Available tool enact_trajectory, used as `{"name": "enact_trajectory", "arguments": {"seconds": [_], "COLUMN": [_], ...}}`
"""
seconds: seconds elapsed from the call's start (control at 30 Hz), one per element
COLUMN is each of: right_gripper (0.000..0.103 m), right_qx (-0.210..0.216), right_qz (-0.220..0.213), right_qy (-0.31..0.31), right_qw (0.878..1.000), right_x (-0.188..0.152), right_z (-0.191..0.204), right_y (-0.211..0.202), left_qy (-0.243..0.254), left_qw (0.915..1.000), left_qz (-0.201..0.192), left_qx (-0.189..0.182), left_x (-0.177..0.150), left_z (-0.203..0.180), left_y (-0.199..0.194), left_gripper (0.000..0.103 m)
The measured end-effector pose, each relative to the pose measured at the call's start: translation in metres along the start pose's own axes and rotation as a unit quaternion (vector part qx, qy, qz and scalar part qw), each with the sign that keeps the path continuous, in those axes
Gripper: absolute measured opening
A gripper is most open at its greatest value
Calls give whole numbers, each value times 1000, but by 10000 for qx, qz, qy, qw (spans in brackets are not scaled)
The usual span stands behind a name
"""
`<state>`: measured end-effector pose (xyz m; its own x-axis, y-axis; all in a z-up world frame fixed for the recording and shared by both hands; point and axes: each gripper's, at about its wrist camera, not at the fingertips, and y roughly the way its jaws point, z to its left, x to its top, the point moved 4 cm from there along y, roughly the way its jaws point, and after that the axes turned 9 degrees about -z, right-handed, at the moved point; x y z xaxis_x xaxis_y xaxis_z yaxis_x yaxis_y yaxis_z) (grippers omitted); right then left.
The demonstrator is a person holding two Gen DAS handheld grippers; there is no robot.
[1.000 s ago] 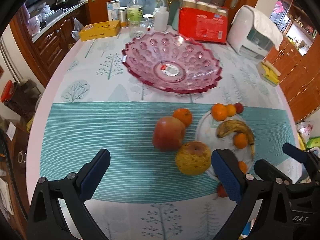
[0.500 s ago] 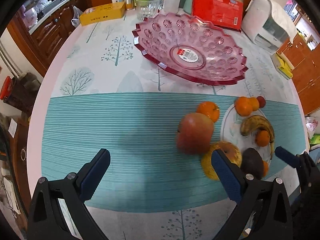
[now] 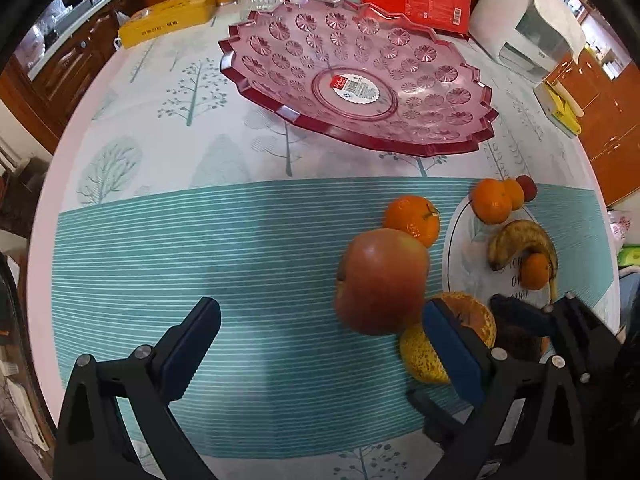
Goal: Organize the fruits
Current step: 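Grasp the red apple with the left tool while the right tool grasps the speckled pear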
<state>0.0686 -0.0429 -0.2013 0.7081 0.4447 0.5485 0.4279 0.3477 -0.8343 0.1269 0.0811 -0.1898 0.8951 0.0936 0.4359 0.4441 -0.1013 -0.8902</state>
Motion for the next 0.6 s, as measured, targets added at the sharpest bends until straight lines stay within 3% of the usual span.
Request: {"name": "enact_trajectory", "arguments": {"seconds": [0.17,0.43,0.6], "right_gripper": [76,76,77], "right_qx": [-112,-12,-3], "right_qz": [-73,-116,-76], "right_qy": [-157,-209,-223], "right_qw": [9998,9997,9997], "right_x": [-3,-5,-5], "right_z": [-1,-2,-2], "right_y": [6,7,11], "left_qy": [-56,2,-27], "left_qw": [10000,9998,9991], "left_qz": [52,112,311], "left_qx": [-60,-163,-282], "left_x": [2,4,1], "left_z": [-1,-13,-19], "left_y": [10,25,41], "left_gripper": [100,99,80]}}
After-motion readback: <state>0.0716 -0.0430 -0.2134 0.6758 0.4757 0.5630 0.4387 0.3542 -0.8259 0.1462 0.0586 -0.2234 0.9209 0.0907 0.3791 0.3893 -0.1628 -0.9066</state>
